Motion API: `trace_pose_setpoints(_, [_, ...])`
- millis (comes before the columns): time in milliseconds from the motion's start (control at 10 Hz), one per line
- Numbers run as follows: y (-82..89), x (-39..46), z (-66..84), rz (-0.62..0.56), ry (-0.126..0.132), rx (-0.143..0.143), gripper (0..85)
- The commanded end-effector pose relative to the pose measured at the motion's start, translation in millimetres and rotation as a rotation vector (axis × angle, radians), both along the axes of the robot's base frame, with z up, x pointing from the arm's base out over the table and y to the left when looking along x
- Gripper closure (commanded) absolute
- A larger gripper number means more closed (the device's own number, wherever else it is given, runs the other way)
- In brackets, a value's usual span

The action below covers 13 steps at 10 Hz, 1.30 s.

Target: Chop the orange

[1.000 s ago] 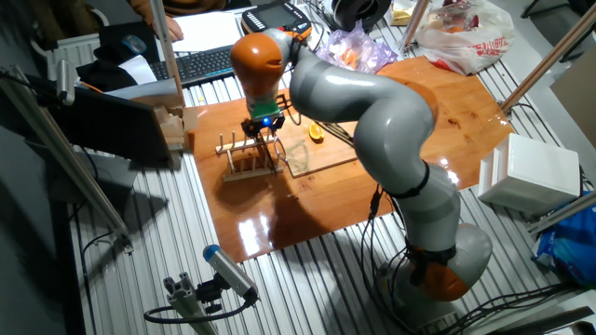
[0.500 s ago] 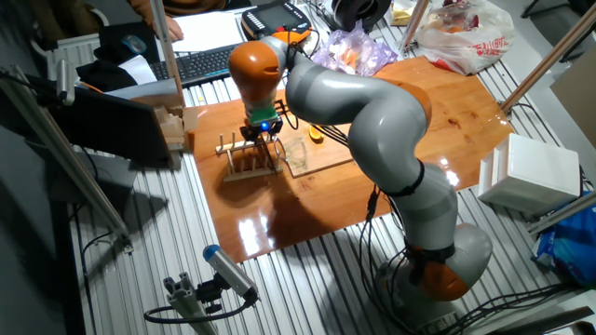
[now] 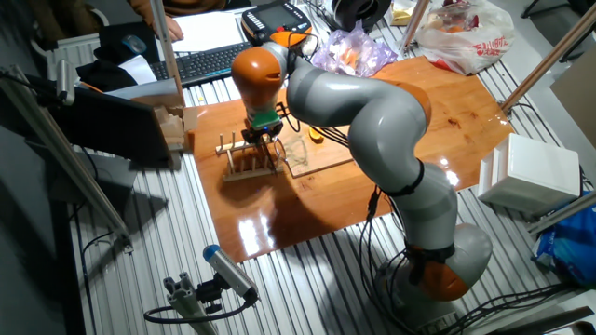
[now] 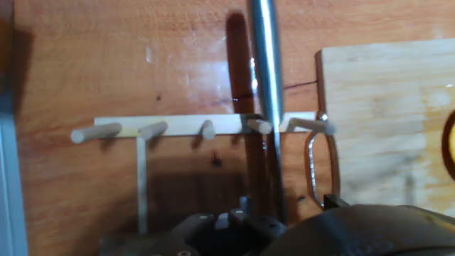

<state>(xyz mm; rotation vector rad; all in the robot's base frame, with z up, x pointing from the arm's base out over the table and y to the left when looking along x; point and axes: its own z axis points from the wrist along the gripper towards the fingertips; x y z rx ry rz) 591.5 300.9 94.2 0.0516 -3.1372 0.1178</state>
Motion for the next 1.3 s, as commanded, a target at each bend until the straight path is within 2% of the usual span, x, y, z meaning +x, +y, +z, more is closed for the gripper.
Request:
trace_pose_setpoints(0, [-0.9,-0.5,-1.3,0.003,-0.002,-0.002,68.0])
trace_pose_setpoints(200, [-5.1,-1.2,-4.6,0.012,-0.006,-0.003,68.0])
trace_pose_setpoints(300, [-5.4,-1.5,-4.2,0.011,-0.009,0.003,85.0])
trace_pose_setpoints(400, [-5.8,-1.8,-3.5,0.015,-0.015,0.011,85.0])
trace_pose_setpoints(600, [-6.1,-1.5,-0.6,0.024,-0.032,0.007,85.0])
trace_pose_setpoints(700, [-6.7,-0.1,4.5,0.017,-0.029,0.046,85.0])
trace_pose_setpoints(900, [-14.5,6.1,28.3,0.020,0.006,0.100,85.0])
trace_pose_setpoints(1000, [-20.7,8.1,48.7,0.012,0.030,0.133,85.0])
trace_pose_setpoints(1200, [-20.8,2.8,78.7,-0.035,0.049,0.166,85.0])
